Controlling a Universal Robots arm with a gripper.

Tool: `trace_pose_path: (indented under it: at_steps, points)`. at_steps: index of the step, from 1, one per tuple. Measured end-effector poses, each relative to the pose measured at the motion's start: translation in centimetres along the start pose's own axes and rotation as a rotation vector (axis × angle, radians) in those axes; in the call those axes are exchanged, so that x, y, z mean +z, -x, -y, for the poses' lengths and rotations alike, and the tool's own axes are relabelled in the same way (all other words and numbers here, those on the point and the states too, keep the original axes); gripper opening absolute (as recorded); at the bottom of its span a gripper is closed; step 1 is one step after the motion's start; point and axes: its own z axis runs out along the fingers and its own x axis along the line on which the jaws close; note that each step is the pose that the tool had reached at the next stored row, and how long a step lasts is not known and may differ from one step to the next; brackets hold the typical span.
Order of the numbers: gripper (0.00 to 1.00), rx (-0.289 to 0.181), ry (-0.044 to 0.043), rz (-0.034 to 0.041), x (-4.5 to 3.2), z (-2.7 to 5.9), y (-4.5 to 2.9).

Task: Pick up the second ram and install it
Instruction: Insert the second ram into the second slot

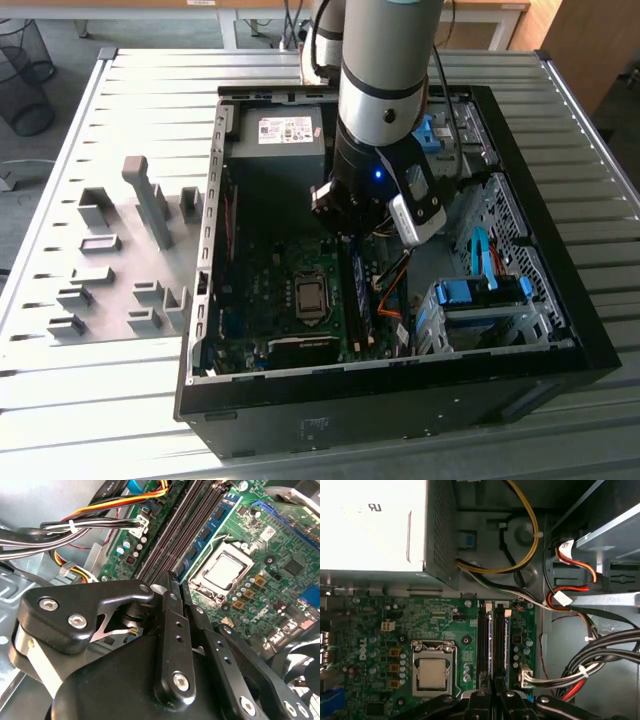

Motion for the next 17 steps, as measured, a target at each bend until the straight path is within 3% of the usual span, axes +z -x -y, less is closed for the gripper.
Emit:
trace_pose_path:
  at_steps: [4,11,17]
  points:
    - [0.14,0.0,-0.0002,0.0001,0.04,0.0,0.0]
    - [0.14,0.002,0.0005,-0.0009,1.05,0.36,-0.01]
    - [0.14,0.034,0.0004,-0.0008,1.8,0.48,-0.01]
